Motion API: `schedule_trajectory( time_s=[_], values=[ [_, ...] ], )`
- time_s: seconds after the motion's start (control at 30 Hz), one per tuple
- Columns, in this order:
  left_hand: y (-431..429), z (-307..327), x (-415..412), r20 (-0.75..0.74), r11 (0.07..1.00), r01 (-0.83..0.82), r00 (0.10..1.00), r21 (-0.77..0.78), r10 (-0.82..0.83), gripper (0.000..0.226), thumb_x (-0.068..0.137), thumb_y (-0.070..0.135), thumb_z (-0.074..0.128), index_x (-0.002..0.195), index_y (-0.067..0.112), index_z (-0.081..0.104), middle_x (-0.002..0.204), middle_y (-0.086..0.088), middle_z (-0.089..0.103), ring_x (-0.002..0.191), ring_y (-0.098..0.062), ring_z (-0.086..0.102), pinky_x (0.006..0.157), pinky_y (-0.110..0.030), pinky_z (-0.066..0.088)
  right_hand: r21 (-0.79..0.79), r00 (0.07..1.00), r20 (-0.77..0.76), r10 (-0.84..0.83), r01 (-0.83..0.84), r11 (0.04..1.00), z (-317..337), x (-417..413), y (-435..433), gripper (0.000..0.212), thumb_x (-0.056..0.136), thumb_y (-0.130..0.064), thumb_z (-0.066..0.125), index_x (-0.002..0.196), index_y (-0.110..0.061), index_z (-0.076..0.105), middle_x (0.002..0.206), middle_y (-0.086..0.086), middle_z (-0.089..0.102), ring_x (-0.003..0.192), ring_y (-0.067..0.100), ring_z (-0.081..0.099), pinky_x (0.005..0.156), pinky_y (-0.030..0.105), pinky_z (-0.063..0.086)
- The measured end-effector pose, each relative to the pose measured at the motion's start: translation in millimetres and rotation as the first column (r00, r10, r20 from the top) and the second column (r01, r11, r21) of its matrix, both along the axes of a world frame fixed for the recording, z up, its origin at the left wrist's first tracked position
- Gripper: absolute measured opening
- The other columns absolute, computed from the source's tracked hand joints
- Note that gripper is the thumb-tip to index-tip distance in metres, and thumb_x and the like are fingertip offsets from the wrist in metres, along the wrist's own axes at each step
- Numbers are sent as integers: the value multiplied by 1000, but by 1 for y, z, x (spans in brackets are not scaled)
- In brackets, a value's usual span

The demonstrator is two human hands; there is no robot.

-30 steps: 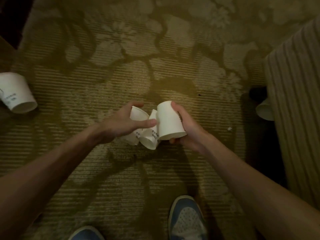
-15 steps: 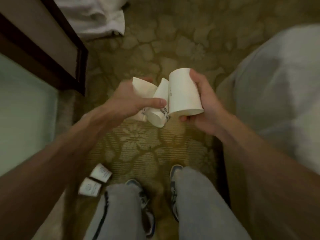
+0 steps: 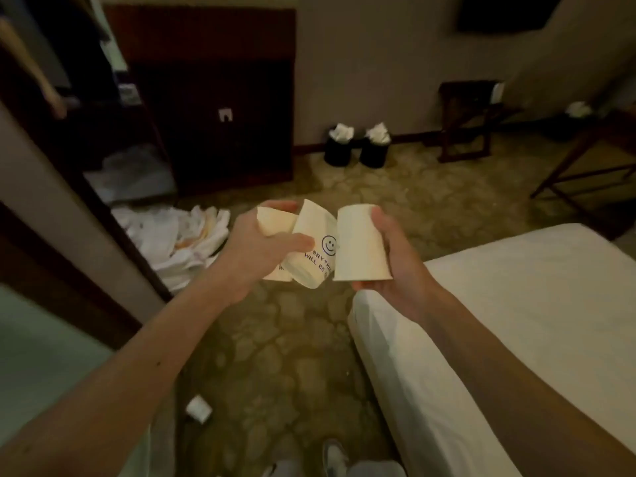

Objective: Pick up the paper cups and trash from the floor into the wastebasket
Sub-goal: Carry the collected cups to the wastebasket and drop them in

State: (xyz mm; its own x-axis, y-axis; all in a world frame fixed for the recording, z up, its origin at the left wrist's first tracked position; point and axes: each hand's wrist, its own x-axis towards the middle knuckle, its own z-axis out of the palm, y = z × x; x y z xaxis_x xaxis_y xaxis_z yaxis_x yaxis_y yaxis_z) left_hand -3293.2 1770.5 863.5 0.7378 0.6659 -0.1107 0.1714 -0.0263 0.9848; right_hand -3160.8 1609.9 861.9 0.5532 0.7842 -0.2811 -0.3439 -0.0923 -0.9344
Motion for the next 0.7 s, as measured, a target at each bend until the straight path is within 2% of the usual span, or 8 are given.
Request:
schedule_trajectory(
  time_s=[0.07, 0.13, 0.27, 0.33, 0.4, 0.47, 0.57, 0.7],
  values=[
    [-10, 28, 1, 48, 998, 58, 997, 21, -59, 53, 70, 9, 84, 115, 30, 64, 93, 10, 75, 79, -5, 73, 55, -25, 57, 26, 993, 48, -103, 102, 994, 23, -9, -17, 45, 92, -58, 46, 120, -26, 61, 97, 4, 74, 79, 16, 71, 58, 34, 53],
    [-26, 50, 2, 76, 988, 147, 986, 40, -149, 55, 70, 12, 85, 116, 32, 62, 103, 6, 73, 83, -6, 73, 58, -26, 58, 52, 975, 65, -211, 208, 977, 41, -22, -37, 42, 92, -60, 46, 117, -30, 61, 92, 0, 75, 77, 14, 72, 56, 31, 53],
    [-68, 86, 4, 118, 935, 354, 927, 39, -356, 70, 56, 25, 91, 118, 34, 60, 103, 6, 73, 85, -9, 74, 61, -29, 60, 105, 902, 44, -430, 424, 900, 66, -55, -98, 55, 74, -69, 53, 114, -32, 58, 89, 1, 76, 77, 16, 74, 54, 29, 54],
    [-101, 104, 7, 101, 856, 512, 850, 76, -517, 83, 44, 37, 91, 120, 32, 58, 95, 12, 75, 82, -6, 73, 59, -23, 58, 142, 844, 43, -534, 524, 840, 70, -78, -141, 63, 67, -70, 54, 115, -30, 57, 86, 1, 75, 74, 17, 73, 53, 27, 52],
    [-144, 116, 10, 90, 753, 649, 748, 105, -657, 79, 48, 32, 91, 119, 30, 58, 91, 15, 74, 79, -4, 73, 56, -18, 55, 180, 752, 33, -658, 643, 744, 71, -104, -188, 67, 69, -72, 57, 116, -25, 58, 86, 2, 74, 73, 18, 71, 51, 27, 51],
    [-194, 122, 11, 83, 658, 744, 653, 116, -753, 66, 60, 17, 91, 117, 29, 60, 94, 6, 74, 79, -7, 73, 55, -20, 55, 198, 640, 34, -768, 749, 633, 73, -132, -239, 66, 75, -72, 57, 117, -21, 58, 88, 4, 72, 74, 19, 71, 51, 28, 51],
    [-272, 123, 4, 81, 520, 845, 514, 124, -854, 57, 65, 9, 87, 112, 32, 62, 103, -1, 68, 80, -9, 73, 54, -22, 56, 201, 505, 28, -863, 843, 500, 73, -178, -310, 61, 76, -71, 52, 116, -26, 60, 90, 2, 73, 76, 17, 71, 53, 28, 52],
    [-376, 113, -23, 27, 324, 939, 324, 113, -946, 66, 56, 23, 91, 113, 39, 62, 109, 3, 64, 93, -22, 70, 62, -30, 60, 189, 320, -33, -947, 932, 308, 58, -246, -398, 56, 74, -73, 55, 110, -30, 64, 90, 2, 74, 77, 17, 71, 54, 29, 54]
  ],
)
